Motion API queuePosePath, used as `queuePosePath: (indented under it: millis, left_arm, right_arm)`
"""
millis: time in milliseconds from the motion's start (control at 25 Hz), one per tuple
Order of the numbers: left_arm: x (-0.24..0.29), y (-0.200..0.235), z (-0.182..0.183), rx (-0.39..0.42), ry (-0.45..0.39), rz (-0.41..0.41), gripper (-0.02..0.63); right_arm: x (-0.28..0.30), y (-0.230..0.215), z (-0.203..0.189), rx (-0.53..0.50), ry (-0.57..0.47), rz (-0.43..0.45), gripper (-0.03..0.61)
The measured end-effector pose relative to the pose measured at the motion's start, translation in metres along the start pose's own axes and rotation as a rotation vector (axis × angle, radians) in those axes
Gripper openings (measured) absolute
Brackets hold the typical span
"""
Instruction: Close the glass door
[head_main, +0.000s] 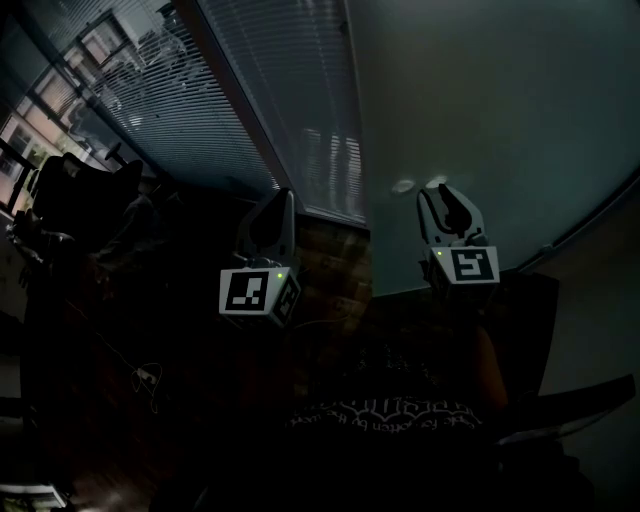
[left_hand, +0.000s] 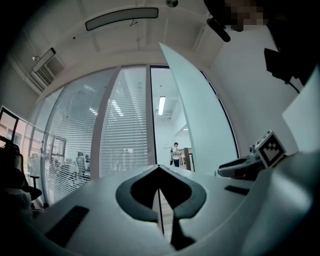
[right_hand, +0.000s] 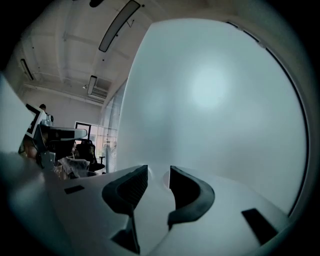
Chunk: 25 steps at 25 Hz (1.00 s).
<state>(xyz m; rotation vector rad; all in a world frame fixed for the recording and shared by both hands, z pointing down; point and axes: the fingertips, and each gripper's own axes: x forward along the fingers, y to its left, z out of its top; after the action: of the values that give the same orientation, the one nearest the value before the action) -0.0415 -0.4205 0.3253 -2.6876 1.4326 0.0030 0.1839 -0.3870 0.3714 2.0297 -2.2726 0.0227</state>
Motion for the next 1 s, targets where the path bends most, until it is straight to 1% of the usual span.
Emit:
queuePosePath:
  millis: [200, 400, 640, 920, 1000]
  left_arm:
    - [0.001, 0.001, 0.007, 0.010, -0.027, -0.008, 0.002]
    - [-0.002, 0.002, 0.005, 0.013, -0.005, 0.002, 0.002]
    - [-0.008, 0.006, 0.004, 0.023, -0.012, 0.027, 0.002]
    - [-0.001, 0.013, 0.000, -0.011, -0.008, 0.031, 0.002]
    - [0.004, 0.012, 0.000, -0.005, -0.001, 0.029, 0.002]
  right_arm:
    - [0.017, 0.006, -0.017, 0.003, 0.068, 0.008, 0.123]
    - [0.029, 0.004, -0.024, 0.009, 0.108, -0.009, 0.123]
    - [0.028, 0.000, -0.023, -0.014, 0.102, -0.056, 0.118]
    - [0.041, 0.000, -0.019, -0.008, 0.101, -0.044, 0.115]
    - [0.046, -0.002, -0.018, 0.004, 0.100, -0.043, 0.115]
